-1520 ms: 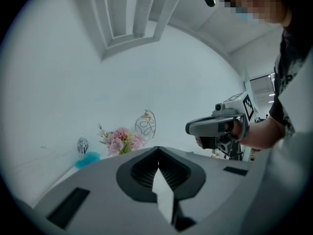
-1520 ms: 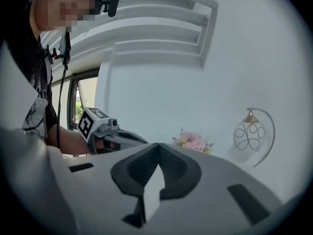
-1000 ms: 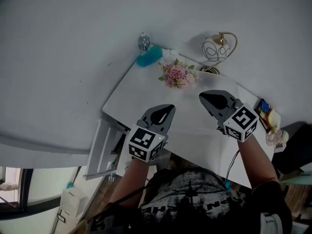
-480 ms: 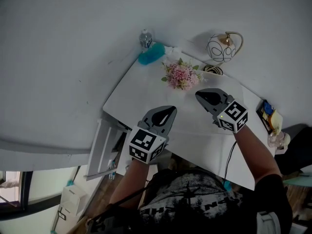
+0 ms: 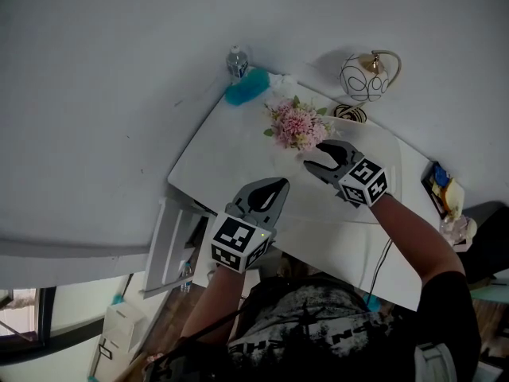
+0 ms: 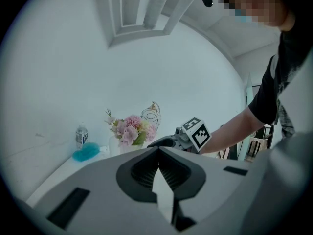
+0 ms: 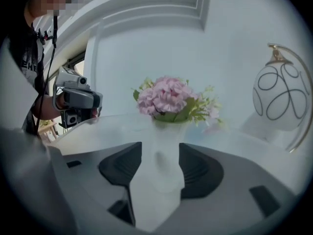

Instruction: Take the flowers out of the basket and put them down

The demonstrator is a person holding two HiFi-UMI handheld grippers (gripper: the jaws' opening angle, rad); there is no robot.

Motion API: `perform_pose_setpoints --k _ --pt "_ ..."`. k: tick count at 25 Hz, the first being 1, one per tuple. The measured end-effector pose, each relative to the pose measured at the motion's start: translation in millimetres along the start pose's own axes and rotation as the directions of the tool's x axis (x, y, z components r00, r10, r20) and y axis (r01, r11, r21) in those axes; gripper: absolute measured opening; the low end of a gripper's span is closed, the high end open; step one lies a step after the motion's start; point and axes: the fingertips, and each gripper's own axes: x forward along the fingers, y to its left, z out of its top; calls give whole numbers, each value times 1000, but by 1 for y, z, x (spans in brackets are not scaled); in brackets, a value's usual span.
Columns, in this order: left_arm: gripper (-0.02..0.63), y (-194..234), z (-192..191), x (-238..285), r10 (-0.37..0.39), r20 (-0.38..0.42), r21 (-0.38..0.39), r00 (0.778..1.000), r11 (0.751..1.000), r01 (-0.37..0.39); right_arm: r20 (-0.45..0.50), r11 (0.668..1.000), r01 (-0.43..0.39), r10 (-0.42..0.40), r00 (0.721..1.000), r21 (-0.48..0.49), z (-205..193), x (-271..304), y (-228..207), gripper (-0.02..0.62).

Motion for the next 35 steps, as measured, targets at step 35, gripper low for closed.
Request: perform_pose_setpoints --k 35 --pt "13 8 2 -1 11 29 -33 1000 999 -10 141 997 -9 -1 990 72 25 67 -20 333"
